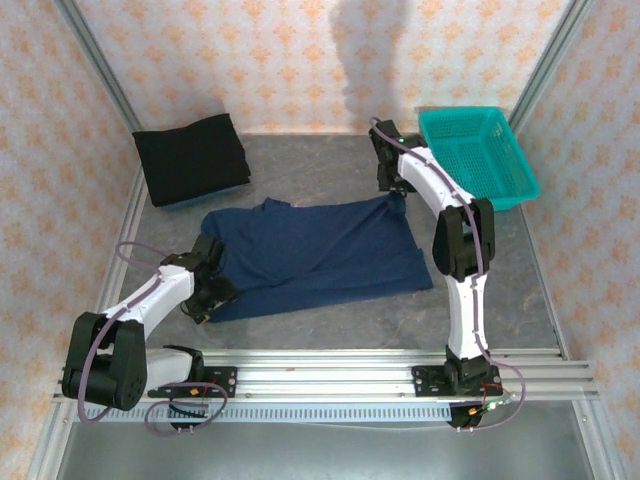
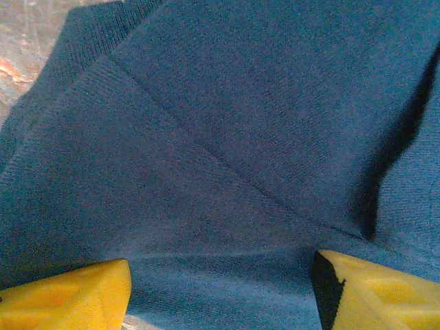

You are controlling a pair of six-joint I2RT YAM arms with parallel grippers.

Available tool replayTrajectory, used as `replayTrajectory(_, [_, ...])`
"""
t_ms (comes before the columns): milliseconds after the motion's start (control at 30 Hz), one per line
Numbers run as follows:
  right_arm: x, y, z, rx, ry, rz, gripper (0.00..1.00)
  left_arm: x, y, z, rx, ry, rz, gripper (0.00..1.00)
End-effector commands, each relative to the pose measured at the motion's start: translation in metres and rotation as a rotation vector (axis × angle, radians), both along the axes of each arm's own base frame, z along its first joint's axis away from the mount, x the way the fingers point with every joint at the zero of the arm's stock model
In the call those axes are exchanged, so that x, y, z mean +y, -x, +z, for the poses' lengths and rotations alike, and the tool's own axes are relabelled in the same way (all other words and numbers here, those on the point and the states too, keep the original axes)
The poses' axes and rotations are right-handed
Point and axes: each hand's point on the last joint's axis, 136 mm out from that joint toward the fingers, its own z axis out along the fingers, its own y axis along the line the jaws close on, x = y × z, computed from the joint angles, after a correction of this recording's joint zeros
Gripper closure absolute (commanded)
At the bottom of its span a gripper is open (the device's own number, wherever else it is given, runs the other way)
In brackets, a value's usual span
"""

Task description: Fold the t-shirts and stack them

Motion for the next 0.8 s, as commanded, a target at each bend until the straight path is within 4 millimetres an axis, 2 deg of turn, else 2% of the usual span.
replayTrajectory(0, [0.013,0.004,-0.027,0.047,-0.053,-0.019,0.47,0.006,0.004,0.002,0.009,-0.023,-0.001,0.29])
replayTrajectory(233, [0.005,0.007,-0.068,0.128,0.012,-0.049,0.48,0.008,0.012,-0.002,0.018,-0.029,0.003,0.29])
replayTrajectory(367, [-0.016,0.003,-0.074,0.115,0.117,-0.093,0.53,0.009,0.014,-0.001,0.016,-0.034,0.007,0.29])
replayTrajectory(467, [-0.038,-0.003,-0.075,0.105,0.163,-0.157,0.62,0.010,0.015,-0.002,0.023,-0.040,0.010,0.29])
replayTrajectory(767, [-0.094,-0.029,-0.033,-0.001,0.245,-0.269,0.65,0.012,0.016,-0.002,0.031,-0.051,0.009,0.29])
